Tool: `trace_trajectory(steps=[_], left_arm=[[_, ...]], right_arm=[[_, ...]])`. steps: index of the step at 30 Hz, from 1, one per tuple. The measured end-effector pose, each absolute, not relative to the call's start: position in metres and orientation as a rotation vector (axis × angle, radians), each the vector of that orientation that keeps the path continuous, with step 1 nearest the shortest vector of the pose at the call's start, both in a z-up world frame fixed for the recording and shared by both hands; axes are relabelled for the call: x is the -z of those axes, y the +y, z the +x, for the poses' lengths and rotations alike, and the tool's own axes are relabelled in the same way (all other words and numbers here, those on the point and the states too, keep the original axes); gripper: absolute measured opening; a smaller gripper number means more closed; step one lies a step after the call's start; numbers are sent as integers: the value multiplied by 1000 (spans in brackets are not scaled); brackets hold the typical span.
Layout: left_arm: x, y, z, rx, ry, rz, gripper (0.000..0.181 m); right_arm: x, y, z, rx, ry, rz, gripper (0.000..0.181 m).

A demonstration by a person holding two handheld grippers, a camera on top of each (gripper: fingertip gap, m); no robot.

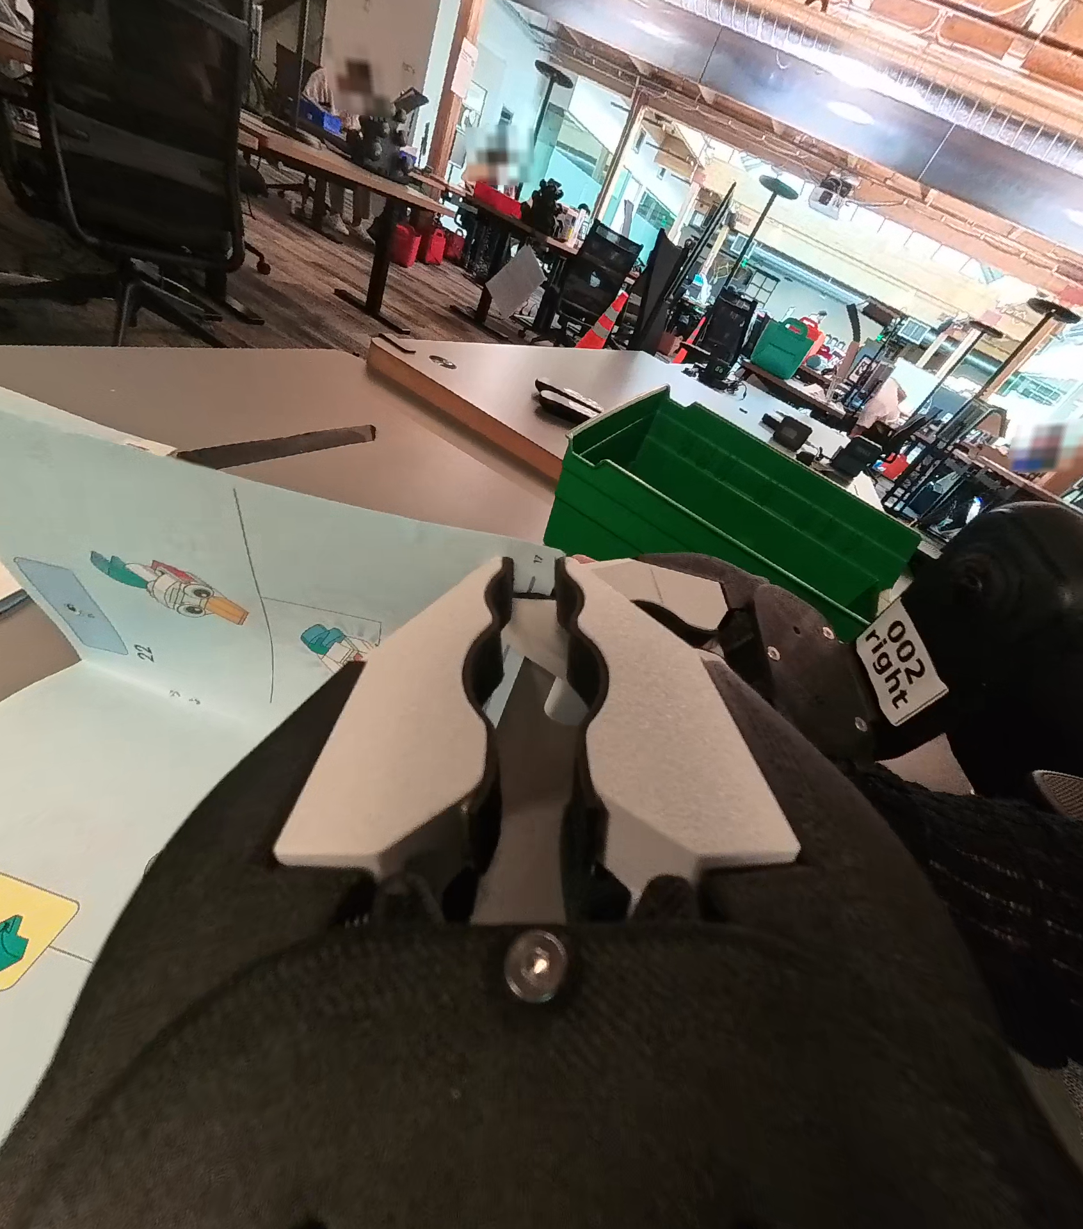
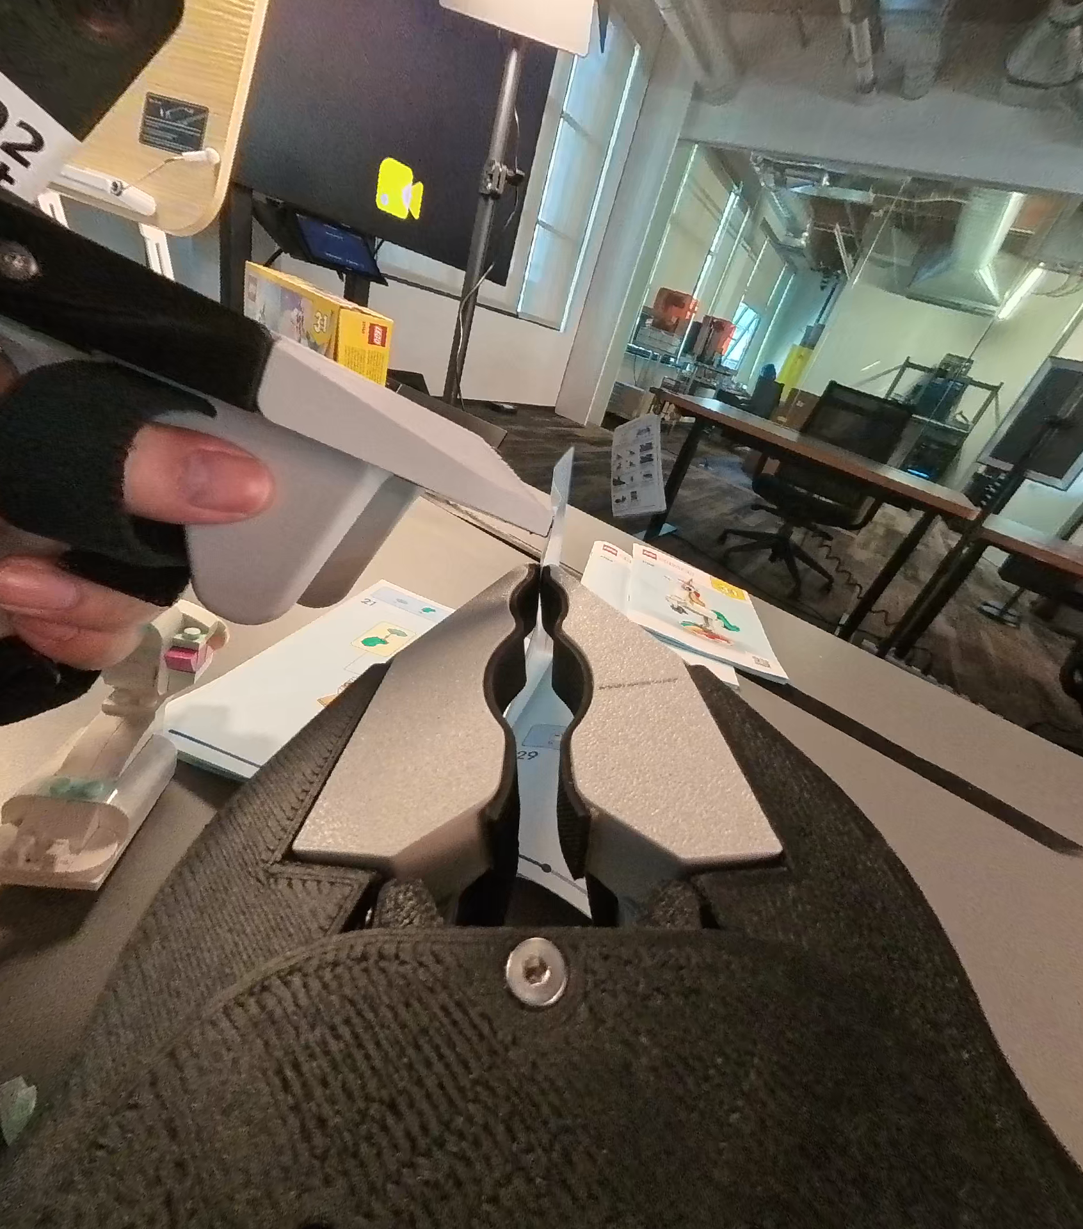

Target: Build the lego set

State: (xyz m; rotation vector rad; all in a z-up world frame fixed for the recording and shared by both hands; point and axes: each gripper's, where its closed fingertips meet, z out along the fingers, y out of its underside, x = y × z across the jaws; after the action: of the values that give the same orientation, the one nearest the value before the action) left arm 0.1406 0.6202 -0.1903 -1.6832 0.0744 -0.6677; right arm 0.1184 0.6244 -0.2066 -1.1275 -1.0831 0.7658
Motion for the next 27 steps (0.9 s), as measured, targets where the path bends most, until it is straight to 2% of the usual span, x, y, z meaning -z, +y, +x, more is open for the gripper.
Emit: trace_trajectory(steps=[1,25,27], left_arm=[[190,620,141,669,74,-1684,11],[190,620,141,600,108,-1683,14],[190,619,142,611,109,-1682,10]], right_arm=[[207,624,118,-765,-1083,-1127,0],[208,624,117,-748,-1095,-1121,0],[208,624,117,-748,-1096,-1121,0]])
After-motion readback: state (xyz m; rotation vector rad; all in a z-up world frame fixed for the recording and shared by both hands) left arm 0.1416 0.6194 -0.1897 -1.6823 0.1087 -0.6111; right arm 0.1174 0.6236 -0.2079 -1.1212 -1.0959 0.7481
